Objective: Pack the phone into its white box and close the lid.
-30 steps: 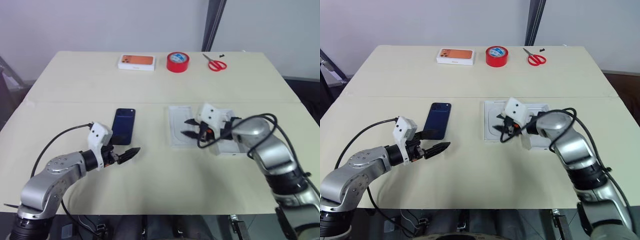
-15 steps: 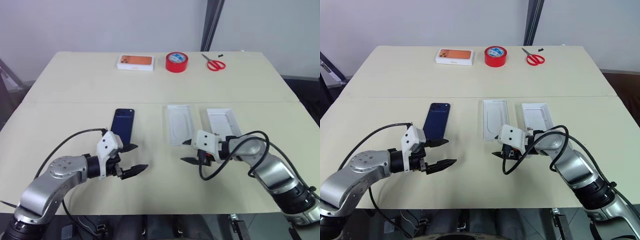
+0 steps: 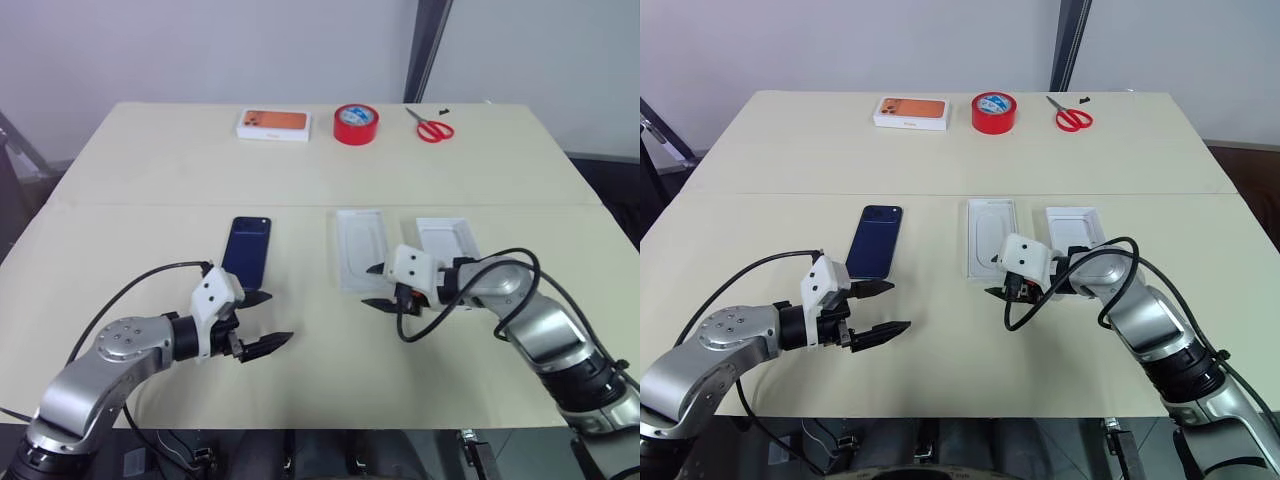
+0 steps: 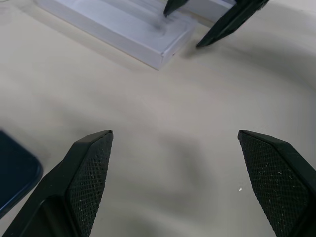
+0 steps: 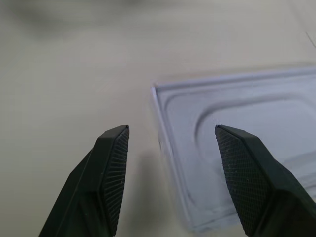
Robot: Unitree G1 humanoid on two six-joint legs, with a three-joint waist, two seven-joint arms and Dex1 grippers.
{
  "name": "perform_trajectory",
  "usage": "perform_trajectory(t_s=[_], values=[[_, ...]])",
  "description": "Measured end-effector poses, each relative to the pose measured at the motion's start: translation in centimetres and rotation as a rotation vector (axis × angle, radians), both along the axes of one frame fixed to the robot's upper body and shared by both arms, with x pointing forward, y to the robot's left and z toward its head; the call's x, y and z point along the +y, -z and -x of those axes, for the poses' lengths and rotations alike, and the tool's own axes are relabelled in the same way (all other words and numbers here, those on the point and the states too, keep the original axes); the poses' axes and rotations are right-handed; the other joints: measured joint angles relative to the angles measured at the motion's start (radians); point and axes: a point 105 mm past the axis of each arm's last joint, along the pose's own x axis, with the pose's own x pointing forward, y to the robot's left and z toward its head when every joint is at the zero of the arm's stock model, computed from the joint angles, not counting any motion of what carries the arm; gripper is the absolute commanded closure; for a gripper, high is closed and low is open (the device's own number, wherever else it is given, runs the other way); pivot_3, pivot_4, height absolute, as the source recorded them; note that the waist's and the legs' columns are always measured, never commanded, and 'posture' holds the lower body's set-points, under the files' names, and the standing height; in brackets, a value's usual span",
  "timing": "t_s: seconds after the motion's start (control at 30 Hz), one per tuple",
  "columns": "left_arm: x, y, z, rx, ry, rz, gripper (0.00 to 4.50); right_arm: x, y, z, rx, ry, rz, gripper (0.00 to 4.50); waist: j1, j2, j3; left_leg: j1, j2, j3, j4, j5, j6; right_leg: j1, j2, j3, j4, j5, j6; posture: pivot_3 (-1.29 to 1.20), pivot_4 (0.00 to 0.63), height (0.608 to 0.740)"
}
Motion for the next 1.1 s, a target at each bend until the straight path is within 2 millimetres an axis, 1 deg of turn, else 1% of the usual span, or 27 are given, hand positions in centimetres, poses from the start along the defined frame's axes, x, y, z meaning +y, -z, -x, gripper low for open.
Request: perform_trajectory(t_s=[0.03, 0.13, 0.17, 0.33, 0.5, 0.6, 0.67, 0.73, 0.8, 0.83, 0.87, 0.97, 1.03, 1.1], values=[[0.0, 0.0, -0.1, -0.003, -0.002, 0.000, 0.23, 0.1, 0.3, 0.0, 0.007, -0.003, 0.002, 2.47, 0.000, 0.000, 0.000, 0.000, 0.000, 0.000, 0.000, 0.000, 0.000, 0.000, 0.000, 0.000, 0.000, 0.000, 0.000, 0.00, 0.150, 0.725], [0.0, 0.0, -0.2, -0.006, -0.007, -0.001, 0.23, 0.1, 0.7, -0.1, 0.000, -0.013, 0.016, 4.02, 0.000, 0.000, 0.000, 0.000, 0.000, 0.000, 0.000, 0.000, 0.000, 0.000, 0.000, 0.000, 0.000, 0.000, 0.000, 0.00, 0.150, 0.725], [0.1, 0.0, -0.2, -0.005, -0.008, -0.001, 0.23, 0.1, 0.7, -0.1, -0.009, -0.017, 0.020, 4.47, -0.001, 0.000, 0.000, 0.000, 0.000, 0.000, 0.000, 0.000, 0.000, 0.000, 0.000, 0.000, 0.000, 0.000, 0.000, 0.00, 0.150, 0.725], [0.1, 0.0, -0.3, -0.007, -0.018, -0.002, 0.23, 0.3, 0.7, 0.2, -0.020, -0.036, 0.026, 4.47, -0.001, 0.000, 0.000, 0.000, 0.000, 0.000, 0.000, 0.000, 0.000, 0.000, 0.000, 0.000, 0.000, 0.000, 0.000, 0.00, 0.150, 0.725], [1.1, -0.1, -0.6, -0.011, -0.069, -0.003, 0.23, 1.4, 0.3, 1.1, -0.022, -0.083, 0.010, 4.47, -0.003, 0.000, 0.000, 0.000, 0.000, 0.000, 0.000, 0.000, 0.000, 0.000, 0.000, 0.000, 0.001, 0.000, 0.000, 0.00, 0.150, 0.725], [3.3, 0.0, -1.0, -0.009, -0.154, -0.015, 0.23, 3.4, 0.1, 2.2, -0.021, -0.155, -0.019, 4.47, -0.006, 0.000, 0.000, 0.000, 0.000, 0.000, 0.000, 0.000, 0.000, -0.001, 0.000, 0.000, 0.001, 0.000, 0.000, 0.00, 0.150, 0.725], [4.6, 0.0, -1.0, -0.006, -0.200, -0.027, 0.23, 4.5, 0.7, 2.9, -0.007, -0.199, -0.020, 4.47, -0.004, 0.000, 0.000, 0.000, 0.000, 0.000, 0.000, 0.000, 0.000, -0.001, 0.000, 0.000, 0.001, 0.000, 0.000, 0.00, 0.150, 0.725], [5.5, 0.1, -0.9, 0.001, -0.232, -0.035, 0.23, 5.1, 1.3, 3.2, -0.001, -0.219, -0.016, 4.47, -0.003, 0.000, 0.000, 0.000, 0.000, 0.000, 0.000, 0.000, 0.000, 0.000, 0.000, 0.000, 0.001, 0.000, 0.000, 0.00, 0.150, 0.725], [6.0, 0.1, -0.8, 0.004, -0.247, -0.040, 0.23, 5.5, 1.5, 3.1, 0.007, -0.221, -0.020, 4.47, 0.000, 0.000, 0.000, 0.000, 0.000, 0.000, 0.000, 0.000, 0.000, 0.000, 0.000, 0.000, 0.001, 0.000, 0.000, 0.00, 0.150, 0.725], [6.2, 0.1, -0.7, 0.004, -0.252, -0.043, 0.23, 5.6, 1.4, 3.1, 0.010, -0.225, -0.021, 3.83, 0.000, 0.000, 0.000, 0.000, 0.000, 0.000, 0.000, 0.000, 0.000, 0.000, 0.000, 0.000, 0.001, 0.000, 0.000, 0.00, 0.150, 0.725], [6.4, 0.1, -0.7, 0.004, -0.259, -0.043, 0.23, 5.7, 1.3, 3.1, 0.020, -0.230, -0.027, 3.48, -0.001, 0.000, 0.000, 0.000, 0.000, 0.000, 0.000, 0.000, 0.000, 0.000, 0.000, 0.000, 0.001, 0.000, 0.000, 0.00, 0.150, 0.725], [6.8, -0.1, -0.7, 0.000, -0.284, -0.029, 0.23, 6.1, 1.0, 3.4, 0.075, -0.230, -0.073, 1.91, -0.002, 0.000, 0.000, 0.000, 0.000, 0.000, 0.000, 0.000, 0.000, -0.001, 0.000, 0.000, 0.001, 0.000, 0.000, 0.00, 0.150, 0.725], [7.0, -0.4, -0.8, -0.005, -0.311, -0.003, 0.23, 6.6, 0.0, 3.2, 0.096, -0.214, -0.143, 0.95, -0.004, 0.000, 0.000, 0.000, 0.000, 0.000, 0.000, 0.000, 0.000, -0.001, 0.000, 0.000, 0.001, 0.000, 0.000, 0.00, 0.150, 0.725], [7.4, -0.8, -1.1, -0.004, -0.352, 0.038, 0.23, 7.0, -2.0, 2.3, 0.095, -0.179, -0.231, 0.95, -0.006, 0.000, 0.000, 0.000, 0.000, 0.000, 0.000, 0.000, 0.000, -0.001, 0.000, 0.000, 0.002, 0.000, 0.000, 0.00, 0.150, 0.725]])
